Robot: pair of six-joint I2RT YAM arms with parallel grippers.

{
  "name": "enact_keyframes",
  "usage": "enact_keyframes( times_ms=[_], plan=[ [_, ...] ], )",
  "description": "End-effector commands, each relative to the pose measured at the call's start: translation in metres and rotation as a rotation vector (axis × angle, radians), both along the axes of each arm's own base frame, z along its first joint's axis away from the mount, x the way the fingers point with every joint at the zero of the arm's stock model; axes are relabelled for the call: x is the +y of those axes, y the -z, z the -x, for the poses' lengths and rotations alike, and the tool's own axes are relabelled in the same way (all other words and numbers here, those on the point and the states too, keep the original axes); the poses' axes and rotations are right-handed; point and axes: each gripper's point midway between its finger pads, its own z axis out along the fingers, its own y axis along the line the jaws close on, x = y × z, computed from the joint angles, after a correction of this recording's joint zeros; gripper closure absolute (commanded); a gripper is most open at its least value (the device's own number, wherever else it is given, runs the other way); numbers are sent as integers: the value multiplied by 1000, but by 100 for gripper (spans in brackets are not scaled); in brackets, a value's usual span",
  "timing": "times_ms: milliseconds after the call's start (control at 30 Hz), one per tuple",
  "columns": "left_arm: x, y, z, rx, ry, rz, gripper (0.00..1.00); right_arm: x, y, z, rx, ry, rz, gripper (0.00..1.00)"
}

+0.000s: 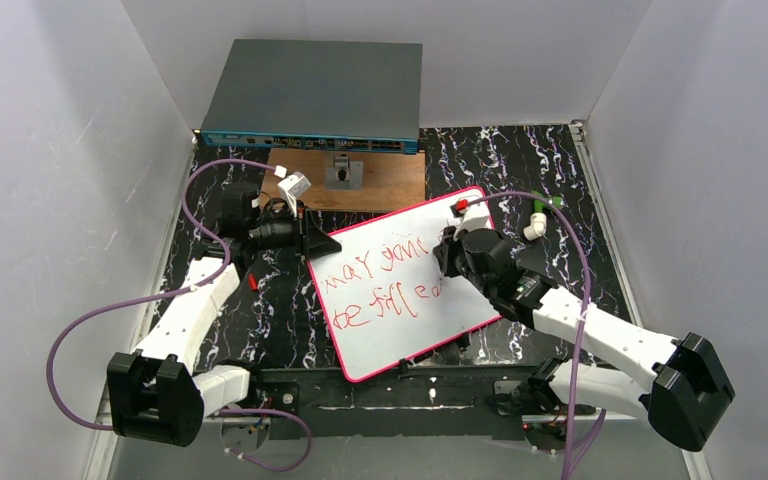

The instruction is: Write a sentence on the whiteboard

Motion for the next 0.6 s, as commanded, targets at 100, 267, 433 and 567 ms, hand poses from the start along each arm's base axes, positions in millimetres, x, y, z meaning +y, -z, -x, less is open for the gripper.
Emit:
enact_keyframes(
  times_ms=[100,267,433,567],
  plan=[
    [14,8,-17,-132,-55,-121,100,-7,28,11,52,8,-11,99],
    [14,8,-17,-130,-53,-120,100,-12,35,16,73,16,-9,99],
    [14,8,-18,-129,-53,-120,100,-22,32,21,70,35,2,99],
    [14,8,-18,-129,-52,-119,100,-34,27,27,69,44,36,99]
  ],
)
